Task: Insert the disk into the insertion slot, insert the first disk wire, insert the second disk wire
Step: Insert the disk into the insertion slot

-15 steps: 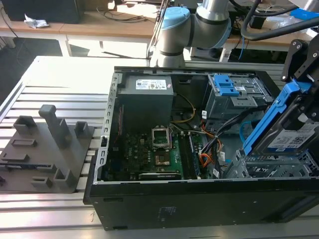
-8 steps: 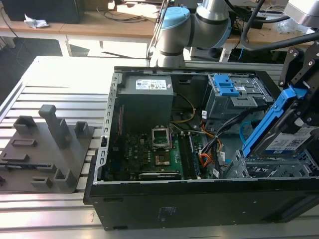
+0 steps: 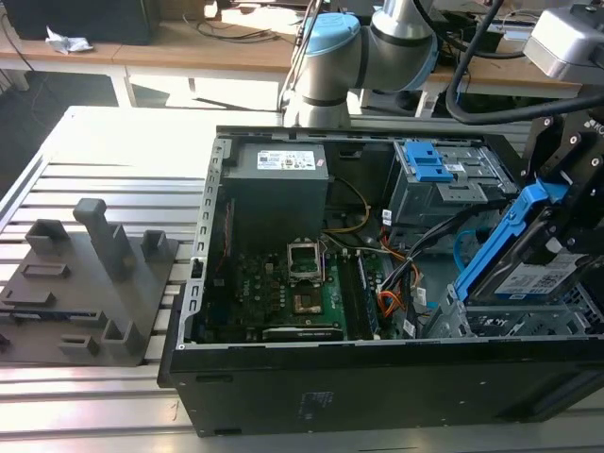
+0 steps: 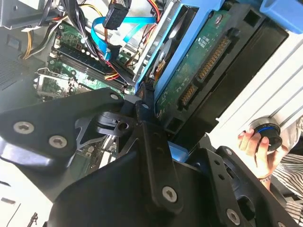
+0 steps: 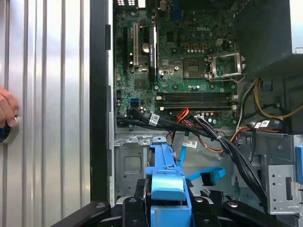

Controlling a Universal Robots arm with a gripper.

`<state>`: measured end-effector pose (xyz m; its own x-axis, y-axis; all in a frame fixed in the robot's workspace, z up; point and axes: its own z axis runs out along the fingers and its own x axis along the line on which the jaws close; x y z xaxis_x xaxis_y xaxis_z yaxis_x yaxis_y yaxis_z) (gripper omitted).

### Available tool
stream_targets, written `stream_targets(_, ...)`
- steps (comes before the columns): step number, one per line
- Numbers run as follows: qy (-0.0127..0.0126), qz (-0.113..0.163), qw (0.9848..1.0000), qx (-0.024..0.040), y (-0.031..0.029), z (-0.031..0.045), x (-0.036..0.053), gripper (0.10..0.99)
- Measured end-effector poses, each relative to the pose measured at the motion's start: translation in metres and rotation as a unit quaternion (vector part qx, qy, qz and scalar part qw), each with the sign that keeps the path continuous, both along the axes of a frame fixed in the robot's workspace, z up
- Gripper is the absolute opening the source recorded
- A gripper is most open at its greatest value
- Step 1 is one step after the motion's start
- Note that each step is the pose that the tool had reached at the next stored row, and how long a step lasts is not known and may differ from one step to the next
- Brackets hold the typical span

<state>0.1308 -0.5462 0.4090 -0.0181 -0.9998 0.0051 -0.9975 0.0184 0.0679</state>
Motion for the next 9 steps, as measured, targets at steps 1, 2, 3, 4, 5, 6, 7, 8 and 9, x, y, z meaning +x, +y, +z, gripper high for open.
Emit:
stream_targets(1, 0.0004, 0.0, 1.0, 0.0, 0.0, -0.0032, 0.0, 0.365)
stream_targets(2, 0.0007, 0.0, 1.0, 0.0, 0.0001, -0.0059, 0.0, 0.365)
stream_targets(3, 0.001, 0.0, 1.0, 0.0001, 0.0, -0.0089, 0.0, 0.365)
stream_targets(4, 0.0012, 0.0, 1.0, 0.0, 0.0, -0.0102, 0.0, 0.365)
stream_targets(5, 0.0015, 0.0, 1.0, 0.0, 0.0, -0.0125, 0.0, 0.365)
stream_targets(6, 0.0018, 0.0, 1.0, 0.0, 0.0001, -0.015, 0.0001, 0.365)
stream_targets(7, 0.0021, 0.0, 1.0, 0.0, 0.0001, -0.0169, 0.0001, 0.365)
stream_targets(8, 0.0025, 0.0, 1.0, 0.0, 0.0001, -0.0191, 0.0001, 0.365)
stream_targets(9, 0.0028, 0.0, 1.0, 0.0, 0.0001, -0.021, 0.0, 0.365)
